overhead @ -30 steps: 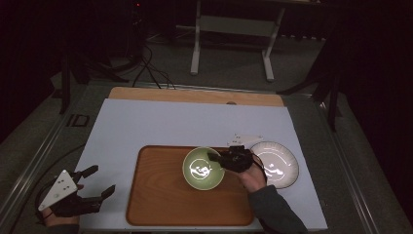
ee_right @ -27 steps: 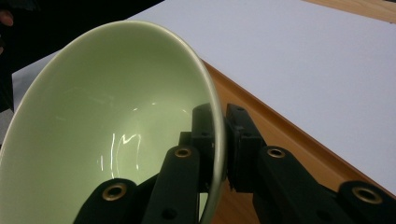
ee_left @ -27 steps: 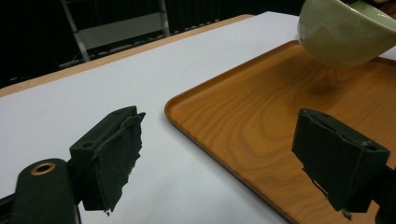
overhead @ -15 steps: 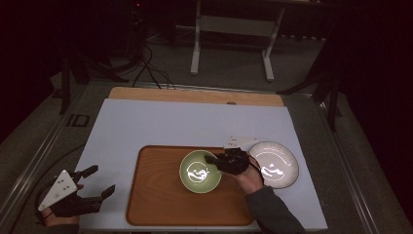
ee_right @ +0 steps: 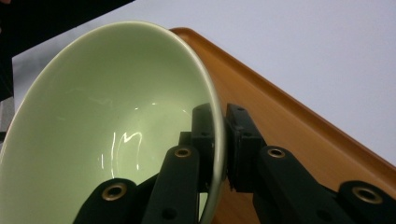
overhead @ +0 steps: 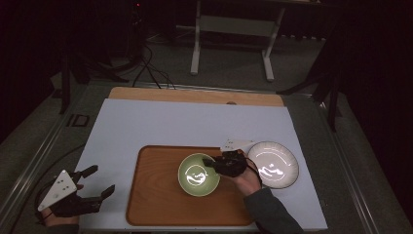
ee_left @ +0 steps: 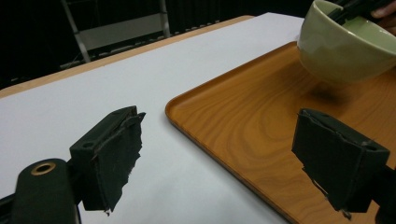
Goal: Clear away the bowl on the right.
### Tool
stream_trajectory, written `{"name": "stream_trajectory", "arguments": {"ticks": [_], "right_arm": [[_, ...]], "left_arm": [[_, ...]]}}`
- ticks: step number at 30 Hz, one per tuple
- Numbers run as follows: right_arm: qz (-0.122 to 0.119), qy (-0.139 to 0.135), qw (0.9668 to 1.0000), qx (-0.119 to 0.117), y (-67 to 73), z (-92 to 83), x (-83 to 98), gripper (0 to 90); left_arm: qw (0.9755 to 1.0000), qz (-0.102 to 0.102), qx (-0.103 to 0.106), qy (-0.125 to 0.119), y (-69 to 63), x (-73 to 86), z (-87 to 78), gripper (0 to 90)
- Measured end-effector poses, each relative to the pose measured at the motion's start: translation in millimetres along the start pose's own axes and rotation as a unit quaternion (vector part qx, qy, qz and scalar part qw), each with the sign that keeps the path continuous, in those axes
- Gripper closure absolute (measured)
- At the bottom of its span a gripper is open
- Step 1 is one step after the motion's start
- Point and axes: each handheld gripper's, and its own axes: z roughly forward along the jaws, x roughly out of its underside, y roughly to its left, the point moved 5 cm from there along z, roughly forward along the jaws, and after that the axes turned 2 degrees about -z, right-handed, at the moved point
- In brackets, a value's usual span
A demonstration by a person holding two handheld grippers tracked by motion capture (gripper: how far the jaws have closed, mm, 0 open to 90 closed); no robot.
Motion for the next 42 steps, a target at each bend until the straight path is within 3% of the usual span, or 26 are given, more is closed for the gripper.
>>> {"name": "stream_trajectory", "arguments": {"ticks": [32, 42], "right_arm": [[-0.009, 0.044, 0.9990, -0.007, 10.3, 16.3, 22.6, 83.2], [0.003, 0.053, 0.9985, 0.010, 6.9, 23.2, 24.7, 82.7]], "left_arm": [[1.0000, 0.002, -0.002, 0.000, 0.1, -0.1, -0.4, 15.5], [1.0000, 0.002, -0.002, 0.001, 0.2, 0.2, -0.2, 15.5]]}}
